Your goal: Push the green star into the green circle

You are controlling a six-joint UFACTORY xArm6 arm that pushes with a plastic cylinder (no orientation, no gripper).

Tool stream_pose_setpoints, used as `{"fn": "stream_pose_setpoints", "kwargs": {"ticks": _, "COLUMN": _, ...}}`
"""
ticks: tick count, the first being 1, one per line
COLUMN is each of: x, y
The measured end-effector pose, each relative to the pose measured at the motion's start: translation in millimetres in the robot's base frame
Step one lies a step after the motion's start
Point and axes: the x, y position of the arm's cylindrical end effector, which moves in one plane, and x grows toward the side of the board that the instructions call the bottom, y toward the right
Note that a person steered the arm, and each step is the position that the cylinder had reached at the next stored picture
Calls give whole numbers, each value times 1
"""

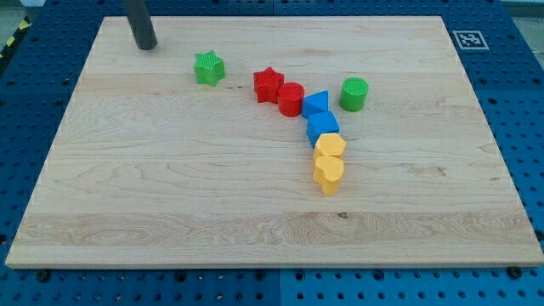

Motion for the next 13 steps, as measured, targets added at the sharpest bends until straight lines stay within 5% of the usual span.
{"fn": "stream_pose_setpoints", "kwargs": {"ticks": 3, "x": 94, "y": 27}}
{"fn": "stream_pose_setpoints", "kwargs": {"ticks": 6, "x": 1, "y": 127}}
{"fn": "stream_pose_setpoints", "kwargs": {"ticks": 8, "x": 37, "y": 76}}
{"fn": "stream_pose_setpoints", "kwargs": {"ticks": 9, "x": 59, "y": 101}}
{"fn": "stream_pose_setpoints", "kwargs": {"ticks": 11, "x": 33, "y": 215}}
{"fn": "stream_pose_setpoints", "kwargs": {"ticks": 13, "x": 34, "y": 125}}
